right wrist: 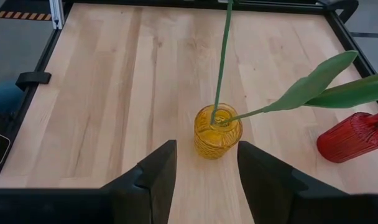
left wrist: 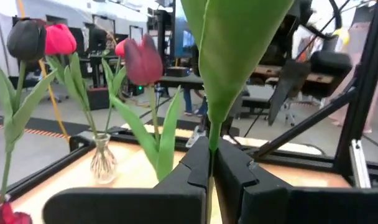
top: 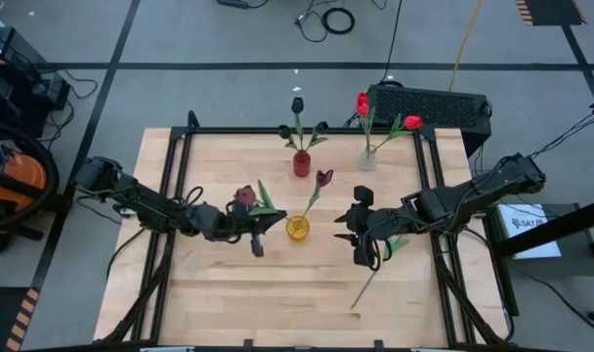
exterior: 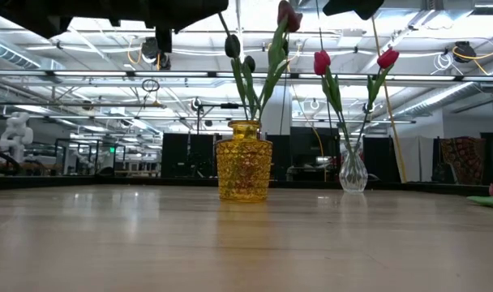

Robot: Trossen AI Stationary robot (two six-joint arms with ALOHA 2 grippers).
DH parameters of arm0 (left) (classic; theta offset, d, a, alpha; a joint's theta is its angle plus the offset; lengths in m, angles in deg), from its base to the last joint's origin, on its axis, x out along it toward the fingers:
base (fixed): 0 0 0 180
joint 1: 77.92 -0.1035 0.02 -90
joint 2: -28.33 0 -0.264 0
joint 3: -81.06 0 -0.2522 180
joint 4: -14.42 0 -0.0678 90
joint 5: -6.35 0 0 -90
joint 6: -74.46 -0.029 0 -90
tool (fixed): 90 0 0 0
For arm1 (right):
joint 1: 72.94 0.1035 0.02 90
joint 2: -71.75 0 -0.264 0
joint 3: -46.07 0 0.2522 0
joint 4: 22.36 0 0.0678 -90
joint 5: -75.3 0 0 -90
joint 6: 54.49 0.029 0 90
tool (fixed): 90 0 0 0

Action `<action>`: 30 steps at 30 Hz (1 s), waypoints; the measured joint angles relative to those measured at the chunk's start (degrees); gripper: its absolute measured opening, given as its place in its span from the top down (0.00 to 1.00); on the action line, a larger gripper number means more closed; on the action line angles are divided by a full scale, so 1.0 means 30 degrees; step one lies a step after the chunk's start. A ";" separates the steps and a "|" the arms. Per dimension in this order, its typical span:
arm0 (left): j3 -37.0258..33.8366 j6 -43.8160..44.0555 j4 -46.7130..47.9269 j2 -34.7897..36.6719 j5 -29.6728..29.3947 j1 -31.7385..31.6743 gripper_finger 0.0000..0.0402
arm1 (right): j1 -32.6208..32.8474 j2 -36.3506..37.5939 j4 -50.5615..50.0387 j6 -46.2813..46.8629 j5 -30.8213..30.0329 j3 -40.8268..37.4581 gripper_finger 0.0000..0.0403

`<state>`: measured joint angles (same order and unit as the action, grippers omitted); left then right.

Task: Sort flowers into vase by color
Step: Put the left dark red flower into the yellow vase

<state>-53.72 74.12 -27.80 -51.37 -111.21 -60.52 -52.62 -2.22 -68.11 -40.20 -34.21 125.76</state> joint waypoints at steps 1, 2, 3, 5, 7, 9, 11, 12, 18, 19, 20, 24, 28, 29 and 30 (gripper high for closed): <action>0.0005 0.0006 0.0254 0.0000 -0.0052 -0.0007 0.97 | 0.0000 0.0000 0.0000 0.0001 0.0005 0.0000 0.60; 0.0007 0.0013 0.0621 0.0000 -0.0137 -0.0038 0.97 | 0.0000 0.0000 0.0000 0.0006 0.0015 0.0000 0.60; 0.0007 0.0055 0.1035 0.0000 -0.0346 -0.0057 0.97 | 0.0000 0.0000 0.0003 0.0006 0.0022 0.0000 0.60; 0.0007 0.0440 0.1768 0.0000 -0.0871 -0.0058 0.97 | 0.0000 0.0000 0.0009 0.0006 0.0022 0.0000 0.60; 0.0007 0.0498 0.1998 0.0000 -0.0972 -0.0058 0.97 | 0.0000 0.0000 0.0029 0.0006 0.0022 0.0000 0.60; 0.0007 0.0526 0.1985 0.0000 -0.0972 -0.0058 0.97 | 0.0000 0.0000 0.0036 0.0006 0.0022 0.0000 0.60; 0.0007 0.0772 0.1985 0.0000 -0.0965 -0.0058 0.97 | 0.0000 0.0000 0.0044 0.0006 0.0025 0.0000 0.60; 0.0007 0.0892 0.1955 0.0000 -0.0968 -0.0058 0.97 | 0.0000 0.0000 0.0044 0.0006 0.0029 0.0000 0.60; 0.0007 0.0048 -0.0069 0.0000 -0.0668 0.0292 0.97 | 0.0000 0.0000 0.0040 0.0006 0.0022 0.0000 0.60; 0.0007 -0.0121 -0.0208 0.0000 -0.0651 0.0388 0.97 | 0.0000 0.0000 0.0043 -0.0001 0.0029 0.0000 0.60; 0.0007 -0.0335 -0.0216 0.0000 -0.0660 0.0436 0.97 | 0.0000 0.0000 0.0038 -0.0001 0.0022 0.0000 0.60; 0.0007 -0.0636 0.0582 0.0000 -0.1394 0.0529 0.97 | 0.0000 0.0000 0.0029 0.0000 0.0029 0.0000 0.60; 0.0007 -0.0515 0.1606 0.0000 -0.1863 0.0328 0.97 | 0.0000 0.0000 0.0022 0.0006 0.0029 0.0000 0.60; 0.0007 -0.0509 0.1579 0.0000 -0.1887 0.0328 0.97 | 0.0000 0.0000 0.0022 0.0003 0.0029 0.0000 0.60; 0.0007 -0.0509 0.1437 0.0000 -0.1919 0.0328 0.97 | 0.0000 0.0000 0.0022 -0.0001 0.0029 0.0000 0.60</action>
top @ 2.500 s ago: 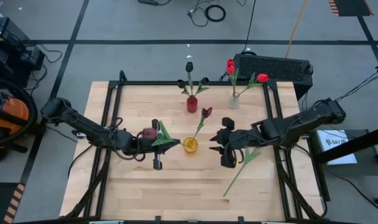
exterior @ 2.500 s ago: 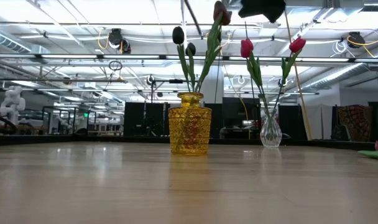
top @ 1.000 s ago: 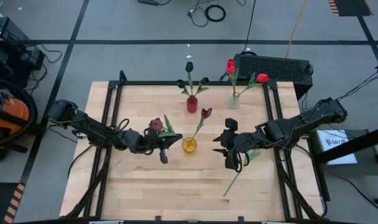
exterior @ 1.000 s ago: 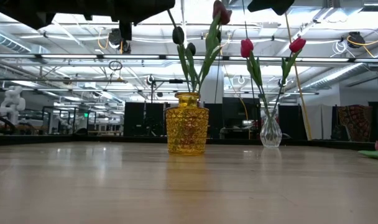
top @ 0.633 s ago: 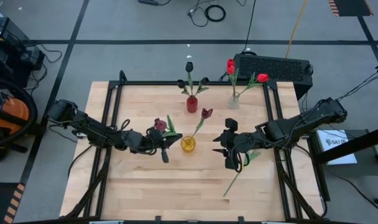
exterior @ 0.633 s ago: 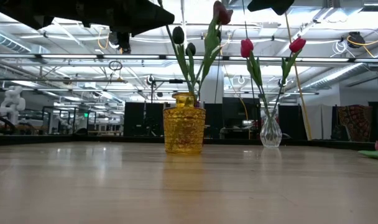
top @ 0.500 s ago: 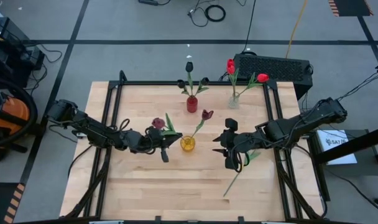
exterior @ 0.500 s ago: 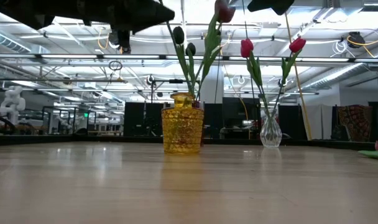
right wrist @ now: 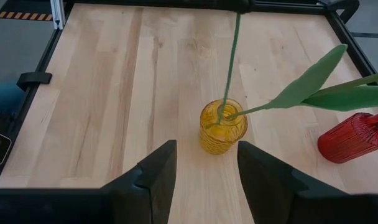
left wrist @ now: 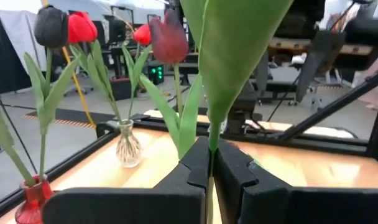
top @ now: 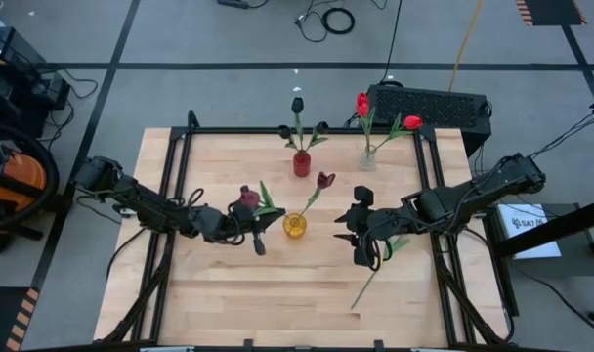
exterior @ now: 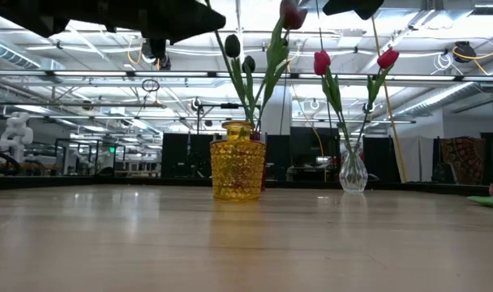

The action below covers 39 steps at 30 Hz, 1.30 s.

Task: Sort flowers into vase by color
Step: Put the left dark red flower into the yellow vase

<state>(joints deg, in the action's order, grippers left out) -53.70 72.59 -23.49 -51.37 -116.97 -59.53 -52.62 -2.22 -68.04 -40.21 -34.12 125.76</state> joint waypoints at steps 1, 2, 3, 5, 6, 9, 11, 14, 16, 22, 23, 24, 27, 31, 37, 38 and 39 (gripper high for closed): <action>0.0000 -0.0007 -0.0209 0.0000 0.0000 0.0000 0.97 | 0.0000 0.0000 0.0000 0.0000 0.0000 0.0000 0.60; 0.0000 -0.0007 -0.0414 0.0000 0.0000 0.0000 0.97 | 0.0000 0.0000 0.0000 0.0007 0.0005 0.0000 0.60; 0.0000 -0.0015 -0.0644 0.0000 0.0019 0.0051 0.97 | 0.0000 0.0000 0.0000 0.0006 0.0000 0.0000 0.60; 0.0000 -0.0225 -0.0946 0.0095 0.0065 0.0189 0.97 | 0.0000 0.0000 0.0000 0.0000 0.0007 0.0000 0.60; 0.0000 -0.0523 -0.1067 0.0189 0.0065 0.0290 0.97 | 0.0000 0.0000 -0.0006 0.0000 0.0001 0.0000 0.60; 0.0007 -0.1084 -0.0706 0.0640 -0.0308 0.0557 0.97 | 0.0000 0.0000 -0.0007 0.0000 0.0007 0.0000 0.60; 0.0007 -0.1059 -0.0057 0.0910 -0.0558 0.0627 0.97 | 0.0000 0.0000 -0.0015 0.0000 0.0006 0.0000 0.60; 0.0007 -0.0990 0.0746 0.0974 -0.0642 0.0627 0.97 | 0.0000 0.0000 -0.0015 0.0000 0.0004 0.0000 0.60; 0.0007 -0.0720 0.1093 0.0965 -0.0634 0.0540 0.97 | 0.0000 0.0000 -0.0015 0.0000 0.0006 0.0000 0.60; 0.0022 0.0576 0.1556 0.0757 -0.0160 -0.0044 0.97 | 0.0000 0.0000 0.0107 0.0006 0.0007 0.0000 0.60; 0.0029 0.0869 0.1436 0.0635 0.0192 -0.0137 0.97 | 0.0005 0.0000 0.0109 0.0000 0.0007 0.0000 0.60; 0.0036 0.1002 0.1530 0.0567 0.0449 -0.0234 0.97 | 0.0000 0.0000 0.0109 0.0003 0.0004 0.0000 0.60; 0.0015 0.1035 0.1338 0.0400 0.0575 -0.0306 0.97 | 0.0007 0.0000 0.0109 0.0002 0.0006 0.0000 0.60; 0.0022 0.1186 0.0997 0.0161 0.0606 -0.0389 0.97 | 0.0001 0.0000 0.0116 0.0000 0.0000 0.0000 0.60; 0.0029 0.1518 -0.0309 -0.0991 0.0730 -0.0574 0.97 | 0.0003 0.0000 0.0124 0.0000 0.0000 0.0000 0.60; 0.0029 0.1523 -0.0630 -0.1185 0.0735 -0.0598 0.97 | 0.0001 0.0000 0.0124 0.0005 0.0005 0.0000 0.60; 0.0029 0.1515 -0.0885 -0.1373 0.0735 -0.0637 0.97 | 0.0007 0.0000 0.0124 0.0000 0.0000 0.0000 0.60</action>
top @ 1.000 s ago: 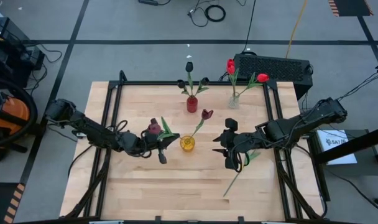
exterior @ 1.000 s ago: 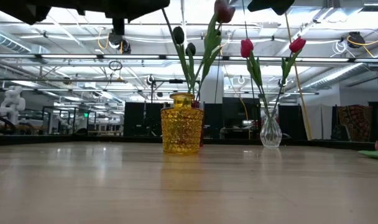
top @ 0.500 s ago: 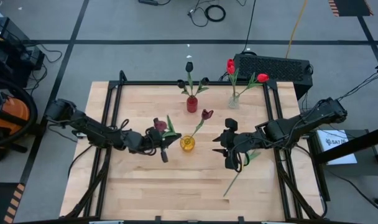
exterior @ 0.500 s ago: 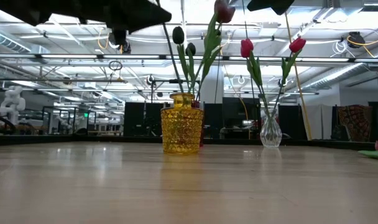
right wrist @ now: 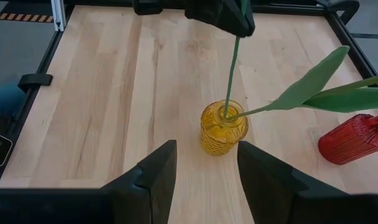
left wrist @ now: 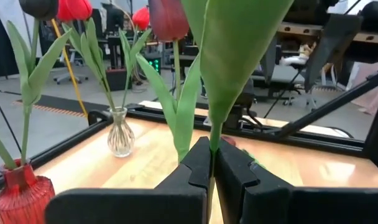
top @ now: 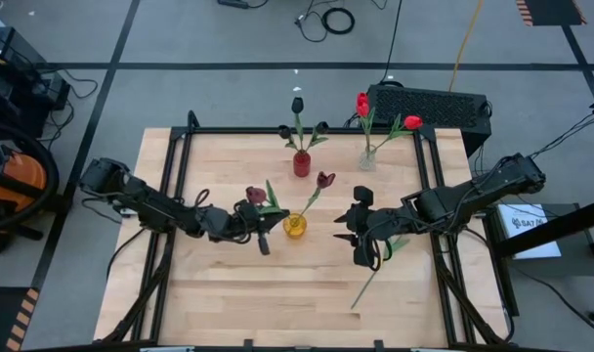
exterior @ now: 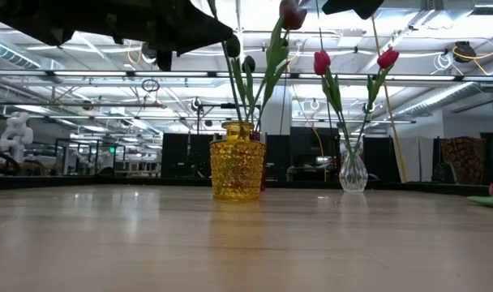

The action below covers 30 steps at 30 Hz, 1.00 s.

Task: Sort flowers into vase by color
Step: Put the left dark red flower into the yellow vase

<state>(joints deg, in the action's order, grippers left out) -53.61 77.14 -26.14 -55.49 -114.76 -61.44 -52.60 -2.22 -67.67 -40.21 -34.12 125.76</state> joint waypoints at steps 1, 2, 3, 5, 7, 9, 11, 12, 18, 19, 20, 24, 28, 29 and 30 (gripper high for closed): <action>-0.0007 0.0000 -0.0258 -0.0194 0.0001 -0.0045 0.97 | -0.0007 -0.0003 0.0000 0.0003 0.0000 0.0000 0.60; -0.0007 0.0005 -0.0460 -0.0351 0.0007 -0.0093 0.97 | -0.0007 0.0000 0.0000 0.0006 0.0000 0.0000 0.60; -0.0007 0.0000 -0.0736 -0.0518 0.0007 -0.0152 0.97 | -0.0007 0.0000 0.0000 0.0007 0.0000 0.0000 0.60; -0.0007 0.0001 -0.1165 -0.0853 0.0007 -0.0211 0.97 | -0.0007 0.0000 -0.0007 0.0000 0.0001 0.0000 0.60; -0.0007 0.0007 -0.1572 -0.1252 0.0015 -0.0238 0.97 | -0.0007 0.0000 -0.0009 0.0002 0.0000 0.0000 0.60; -0.0007 -0.0004 -0.2031 -0.1624 0.0015 -0.0238 0.97 | 0.0000 0.0000 -0.0038 0.0007 0.0007 0.0000 0.60; -0.0007 -0.0007 -0.2463 -0.1943 0.0015 -0.0238 0.97 | 0.0015 0.0000 -0.0094 0.0007 0.0003 0.0000 0.60; -0.0007 -0.0007 -0.2588 -0.2072 0.0015 -0.0238 0.97 | 0.0015 0.0000 -0.0108 0.0004 0.0006 0.0000 0.60; 0.0000 0.0015 -0.2947 -0.2457 0.0022 -0.0252 0.97 | 0.0015 -0.0001 -0.0139 0.0007 0.0029 0.0000 0.60; -0.0007 0.0015 -0.2926 -0.2507 0.0023 -0.0252 0.97 | 0.0015 0.0000 -0.0151 0.0007 0.0030 0.0000 0.60; -0.0002 0.0015 -0.2924 -0.2540 0.0024 -0.0252 0.97 | 0.0015 0.0000 -0.0168 0.0007 0.0037 0.0000 0.60; 0.0000 0.0210 -0.2719 -0.2547 0.0022 -0.0349 0.97 | 0.0015 0.0000 -0.0175 0.0007 0.0080 0.0000 0.60; 0.0000 0.0488 -0.1940 -0.2554 0.0574 -0.0552 0.92 | 0.0015 0.0000 -0.0281 0.0176 0.0087 0.0000 0.60; -0.0003 0.0497 -0.1654 -0.2554 0.0599 -0.0581 0.90 | 0.0015 0.0000 -0.0370 0.0189 0.0087 0.0000 0.60; 0.0000 0.0513 -0.1240 -0.2554 0.0633 -0.0615 0.88 | 0.0015 0.0000 -0.0470 0.0198 0.0087 0.0000 0.60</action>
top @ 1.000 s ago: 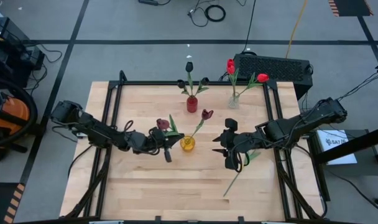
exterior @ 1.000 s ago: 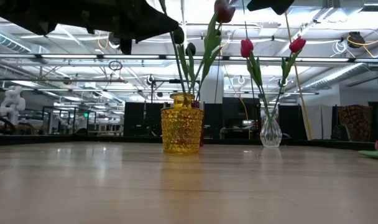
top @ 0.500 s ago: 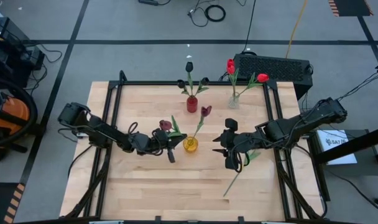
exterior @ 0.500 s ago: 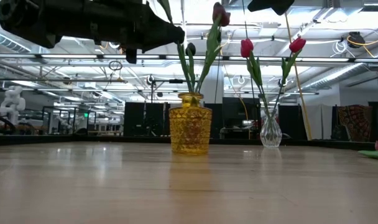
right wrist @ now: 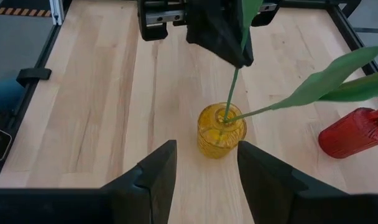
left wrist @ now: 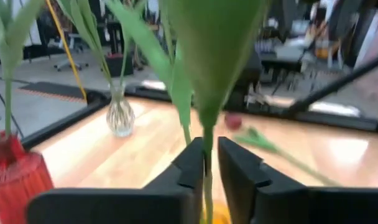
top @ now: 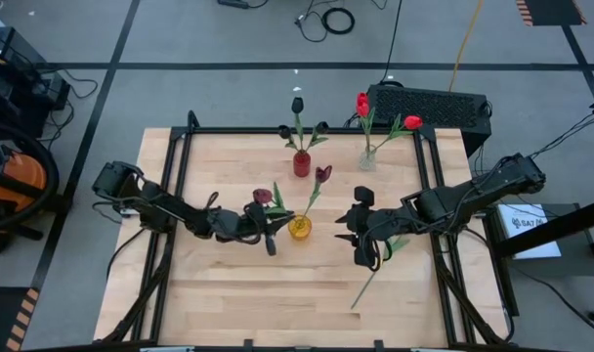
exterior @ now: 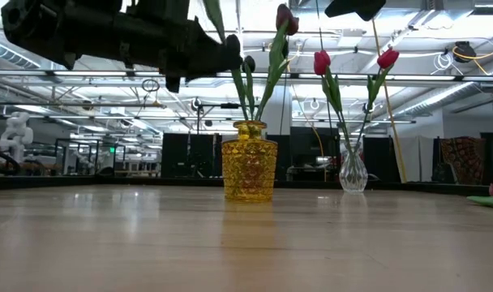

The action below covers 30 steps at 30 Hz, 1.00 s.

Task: Sort flowers into vase by color
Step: Put the left dark red flower into the yellow vase, then put the dark red flower into the yellow vase

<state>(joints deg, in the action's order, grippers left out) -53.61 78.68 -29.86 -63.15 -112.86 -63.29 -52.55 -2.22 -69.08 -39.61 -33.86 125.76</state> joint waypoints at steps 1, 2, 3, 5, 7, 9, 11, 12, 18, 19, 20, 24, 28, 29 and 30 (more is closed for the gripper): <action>-0.0002 0.0004 0.0449 0.0000 0.0013 -0.0041 0.85 | 0.0000 0.0000 -0.0079 0.0045 0.0000 0.0000 0.60; 0.0000 0.0004 0.0903 0.0000 0.0024 -0.0077 0.82 | 0.0000 0.0000 -0.0138 0.0154 0.0000 0.0000 0.60; 0.0000 0.0004 0.1372 0.0000 0.0023 -0.0111 0.79 | 0.0000 0.0000 -0.0207 0.0253 0.0000 0.0000 0.60; 0.0000 0.0004 0.2433 0.0000 0.0023 -0.0140 0.73 | 0.0000 0.0000 -0.0299 0.0301 0.0000 0.0000 0.60; 0.0000 0.0188 0.3900 0.0215 0.0030 -0.0133 0.69 | 0.0047 0.0000 -0.0466 0.0414 0.0000 0.0000 0.60; 0.0000 0.0790 0.5360 0.0642 0.0278 -0.0125 0.65 | 0.0119 0.0000 -0.0675 0.0530 0.0003 0.0000 0.60; -0.0007 0.1217 0.7160 0.1372 0.0717 -0.0125 0.62 | 0.0137 0.0000 -0.0866 0.0539 0.0004 0.0000 0.60; -0.0007 0.1483 0.7962 0.1764 0.0760 -0.0125 0.61 | 0.0145 0.0000 -0.0922 0.0587 0.0007 0.0000 0.60; 0.0003 0.2468 1.1583 0.4204 0.0835 0.0205 0.57 | 0.0138 0.0000 -0.0976 0.0832 0.0000 0.0000 0.60; 0.0007 0.2508 1.2400 0.4708 0.0932 0.0369 0.57 | 0.0138 0.0000 -0.1004 0.0913 0.0000 0.0000 0.60; 0.0000 0.2542 1.3213 0.5157 0.1150 0.0527 0.57 | 0.0138 0.0000 -0.1042 0.1049 0.0000 0.0000 0.60; 0.0000 0.3764 1.6219 0.7078 0.2074 0.1182 0.57 | 0.0138 0.0000 -0.1582 0.1992 0.0000 0.0000 0.60; 0.0000 0.5599 1.8944 0.8786 0.2751 0.1855 0.57 | 0.0465 0.0000 -0.3505 0.3746 -0.0009 0.0000 0.60; 0.0000 0.6088 1.9428 0.9108 0.2873 0.2030 0.57 | 0.0709 0.0000 -0.4247 0.4351 -0.0015 0.0000 0.60; 0.0000 0.6545 1.9870 0.9364 0.3070 0.2212 0.57 | 0.1016 0.0000 -0.5054 0.5094 -0.0007 -0.0003 0.60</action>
<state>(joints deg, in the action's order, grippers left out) -53.61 98.31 29.75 -35.06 -103.66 -56.65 -49.51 -2.22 -84.24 -24.33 -33.88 125.75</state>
